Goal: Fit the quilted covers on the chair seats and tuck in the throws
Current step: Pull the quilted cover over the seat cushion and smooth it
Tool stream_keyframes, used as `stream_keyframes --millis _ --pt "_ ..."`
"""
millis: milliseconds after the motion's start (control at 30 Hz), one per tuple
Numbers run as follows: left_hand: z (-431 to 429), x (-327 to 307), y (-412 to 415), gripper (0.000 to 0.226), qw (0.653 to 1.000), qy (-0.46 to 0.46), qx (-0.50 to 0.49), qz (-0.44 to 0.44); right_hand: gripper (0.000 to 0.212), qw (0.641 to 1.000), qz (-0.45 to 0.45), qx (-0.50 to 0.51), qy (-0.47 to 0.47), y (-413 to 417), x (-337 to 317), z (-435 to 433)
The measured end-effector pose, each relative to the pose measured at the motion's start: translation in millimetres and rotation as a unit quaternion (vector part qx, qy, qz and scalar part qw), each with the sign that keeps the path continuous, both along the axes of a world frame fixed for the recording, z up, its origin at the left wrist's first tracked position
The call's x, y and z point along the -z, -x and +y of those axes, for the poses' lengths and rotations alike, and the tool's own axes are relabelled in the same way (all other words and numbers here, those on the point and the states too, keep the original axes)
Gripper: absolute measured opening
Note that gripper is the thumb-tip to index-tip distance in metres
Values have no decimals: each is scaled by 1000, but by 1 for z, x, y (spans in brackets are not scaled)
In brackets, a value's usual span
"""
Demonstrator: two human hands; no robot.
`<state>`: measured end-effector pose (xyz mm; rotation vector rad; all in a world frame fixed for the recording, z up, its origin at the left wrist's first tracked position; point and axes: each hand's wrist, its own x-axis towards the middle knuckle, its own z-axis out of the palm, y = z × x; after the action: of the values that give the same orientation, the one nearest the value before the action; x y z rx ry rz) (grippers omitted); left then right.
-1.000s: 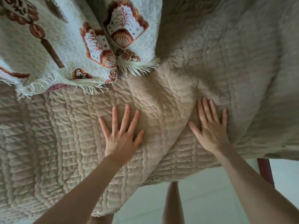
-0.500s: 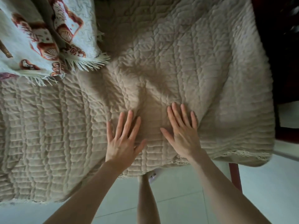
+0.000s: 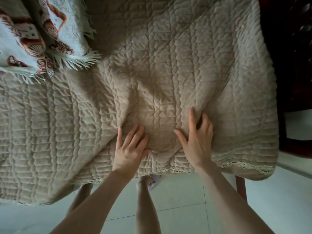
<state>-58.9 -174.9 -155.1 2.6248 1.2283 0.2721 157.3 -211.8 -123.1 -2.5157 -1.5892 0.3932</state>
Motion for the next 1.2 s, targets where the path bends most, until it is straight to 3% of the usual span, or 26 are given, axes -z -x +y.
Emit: stream_keyframes --millis 100,200,367,467,567,800,967,1200 --pt "-4 -2 -8 6 999 -11 -33 -19 60 997 60 4 -48 -7 0 11" --pt "-5 -12 -18 26 998 4 -62 -16 56 996 75 -22 -46 -11 -2 15" --pt "-23 -24 -54 41 998 51 -30 -10 60 997 45 -43 -38 -44 -15 4" --pt "-22 -21 -56 37 999 46 -21 8 55 997 48 -45 -40 -50 -16 7" --pt "-17 -20 -47 19 1000 27 -2 -4 53 996 52 -40 -58 -48 -13 6" --pt "2 -23 -86 69 994 81 28 66 81 997 6 -16 70 -82 -10 -52" --pt "14 -17 -97 79 982 117 41 144 87 995 41 15 92 -105 -6 -66" --pt "26 -23 -122 81 984 104 63 132 85 993 12 -18 119 -108 -3 -53"
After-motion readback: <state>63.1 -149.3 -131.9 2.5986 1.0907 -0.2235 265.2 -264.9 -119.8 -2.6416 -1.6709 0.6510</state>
